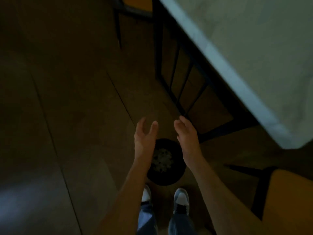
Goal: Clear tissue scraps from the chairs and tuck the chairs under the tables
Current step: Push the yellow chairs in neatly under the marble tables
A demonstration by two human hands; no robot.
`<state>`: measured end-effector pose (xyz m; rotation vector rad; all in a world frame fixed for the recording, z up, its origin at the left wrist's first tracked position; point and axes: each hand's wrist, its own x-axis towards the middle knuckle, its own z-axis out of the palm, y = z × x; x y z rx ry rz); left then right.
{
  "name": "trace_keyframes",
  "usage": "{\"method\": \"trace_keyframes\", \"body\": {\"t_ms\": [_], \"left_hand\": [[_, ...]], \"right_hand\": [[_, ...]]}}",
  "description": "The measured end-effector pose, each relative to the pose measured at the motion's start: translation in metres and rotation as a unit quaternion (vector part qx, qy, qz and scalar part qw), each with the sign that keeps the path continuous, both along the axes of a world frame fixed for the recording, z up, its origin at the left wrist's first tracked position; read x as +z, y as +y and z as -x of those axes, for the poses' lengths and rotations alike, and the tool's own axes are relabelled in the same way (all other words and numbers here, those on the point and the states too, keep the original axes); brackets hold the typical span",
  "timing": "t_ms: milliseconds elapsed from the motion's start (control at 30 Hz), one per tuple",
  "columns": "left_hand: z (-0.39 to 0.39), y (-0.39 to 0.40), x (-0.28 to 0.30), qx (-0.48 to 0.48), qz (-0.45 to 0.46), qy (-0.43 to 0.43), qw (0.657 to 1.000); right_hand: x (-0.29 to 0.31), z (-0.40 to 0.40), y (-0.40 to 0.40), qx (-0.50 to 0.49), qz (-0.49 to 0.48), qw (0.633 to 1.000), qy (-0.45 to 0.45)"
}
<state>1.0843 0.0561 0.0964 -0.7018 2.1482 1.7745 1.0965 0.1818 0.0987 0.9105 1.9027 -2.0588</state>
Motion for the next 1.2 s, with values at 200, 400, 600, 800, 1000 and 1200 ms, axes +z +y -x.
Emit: {"method": "trace_keyframes", "body": {"t_ms": [200,400,600,800,1000,1200], "left_hand": [[0.036,0.003,0.156,-0.05,0.066,0.128,0.988],[0.052,-0.004,0.302,-0.07,0.182,0.262,0.945],[0.038,-0.01,0.419,-0.094,0.286,0.355,0.885],[0.033,-0.003,0.521,-0.078,0.372,0.453,0.806],[0.034,-0.008,0.573,-0.06,0.381,0.489,0.782],[0.039,-0.017,0.58,-0.06,0.377,0.48,0.79]], "right_hand": [[0.158,0.034,0.007,0.069,-0.113,0.983,0.126],[0.306,0.05,0.016,0.087,-0.286,0.915,0.27],[0.417,0.049,0.021,0.141,-0.394,0.842,0.342],[0.509,0.044,0.028,0.12,-0.469,0.782,0.394],[0.565,0.046,0.033,0.106,-0.483,0.762,0.418],[0.574,0.056,0.025,0.121,-0.481,0.76,0.419]]}}
